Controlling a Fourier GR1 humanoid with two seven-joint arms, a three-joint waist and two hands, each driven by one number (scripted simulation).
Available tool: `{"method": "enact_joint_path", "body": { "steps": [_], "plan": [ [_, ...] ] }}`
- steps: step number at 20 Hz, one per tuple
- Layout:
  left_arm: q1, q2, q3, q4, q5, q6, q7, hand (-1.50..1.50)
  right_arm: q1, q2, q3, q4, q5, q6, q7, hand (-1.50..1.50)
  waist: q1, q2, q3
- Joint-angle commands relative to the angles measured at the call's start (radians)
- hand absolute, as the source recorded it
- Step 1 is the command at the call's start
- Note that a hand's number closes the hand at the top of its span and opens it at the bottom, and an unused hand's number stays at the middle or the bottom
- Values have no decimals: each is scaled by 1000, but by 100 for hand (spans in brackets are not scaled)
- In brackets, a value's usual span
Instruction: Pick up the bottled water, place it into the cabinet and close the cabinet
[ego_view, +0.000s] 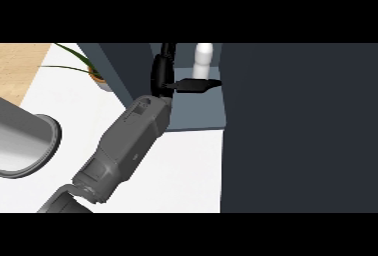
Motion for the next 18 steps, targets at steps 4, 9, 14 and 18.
{"method": "enact_joint_path", "body": {
  "steps": [4,9,14,18],
  "plan": [
    [219,0,-186,-282,90,20,42,-150,33,32,-13,-142,-7,-36,47,-150,33,-9,0],
    [402,0,-309,-481,103,103,23,-150,68,59,-2,-195,-2,-49,62,-150,36,-8,0],
    [568,0,-396,-741,40,184,86,-150,55,100,29,-177,52,-65,59,-150,59,-11,1],
    [746,80,-447,-864,48,78,56,-150,20,25,-55,-111,1,-9,43,-150,59,-7,1]
  ]
}}
